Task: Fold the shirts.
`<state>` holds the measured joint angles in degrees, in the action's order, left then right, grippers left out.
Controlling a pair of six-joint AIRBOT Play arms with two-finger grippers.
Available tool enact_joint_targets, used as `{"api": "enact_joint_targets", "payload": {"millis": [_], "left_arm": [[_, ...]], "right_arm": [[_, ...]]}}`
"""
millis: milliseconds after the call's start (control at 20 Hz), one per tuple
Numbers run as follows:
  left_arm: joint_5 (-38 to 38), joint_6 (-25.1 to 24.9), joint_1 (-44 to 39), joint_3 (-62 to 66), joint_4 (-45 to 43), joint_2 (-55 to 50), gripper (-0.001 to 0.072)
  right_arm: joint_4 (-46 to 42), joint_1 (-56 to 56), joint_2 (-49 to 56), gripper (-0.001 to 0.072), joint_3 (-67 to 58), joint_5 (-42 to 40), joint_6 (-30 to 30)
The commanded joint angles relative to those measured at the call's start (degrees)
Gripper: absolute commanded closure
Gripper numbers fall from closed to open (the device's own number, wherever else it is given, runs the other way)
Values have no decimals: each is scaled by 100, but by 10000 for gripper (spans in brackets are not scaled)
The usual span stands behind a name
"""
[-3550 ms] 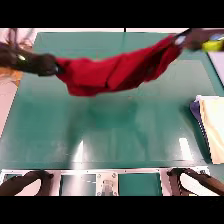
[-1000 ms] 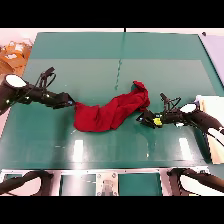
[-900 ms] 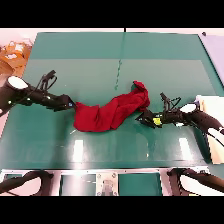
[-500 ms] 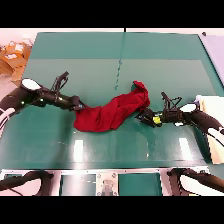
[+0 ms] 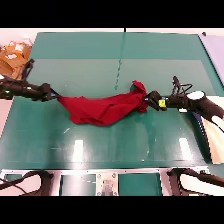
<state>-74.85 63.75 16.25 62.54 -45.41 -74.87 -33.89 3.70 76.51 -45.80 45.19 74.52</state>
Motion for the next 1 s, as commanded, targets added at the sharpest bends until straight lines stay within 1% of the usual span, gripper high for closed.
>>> {"api": "enact_joint_targets", "payload": {"millis": [0, 50, 100, 150, 250, 350, 450, 550, 800, 950], "left_arm": [[-79, 68, 433, 35, -188, 35, 688], [-68, 68, 433, 35, -199, 35, 688], [-63, 68, 433, 35, -199, 35, 688], [-61, 66, 433, 37, -199, 35, 688], [-50, 46, 433, 72, -208, 105, 688], [-37, 28, 433, 321, -205, 328, 689], [-35, 26, 433, 772, -203, 761, 688], [-48, 28, 433, 1292, -164, 1276, 689], [-72, 31, 433, 2507, -133, 2494, 688], [-149, 37, 433, 2997, 103, 3047, 688]], "right_arm": [[140, -129, 732, 246, -468, -37, 0], [201, -208, 957, 382, -566, -37, 0], [199, -269, 1115, 573, -664, -37, -17], [195, -291, 1217, 679, -776, 7, -22], [190, -210, 1187, 691, -1108, 234, -175], [192, 7, 1010, 692, -1753, 715, -170], [192, 251, 675, 692, -2579, 1259, -155], [190, 479, 254, 692, -3453, 1637, -101], [190, 1187, -719, 692, -5517, 2006, 393], [195, 1556, -1075, 692, -6430, 2031, 612]]}}
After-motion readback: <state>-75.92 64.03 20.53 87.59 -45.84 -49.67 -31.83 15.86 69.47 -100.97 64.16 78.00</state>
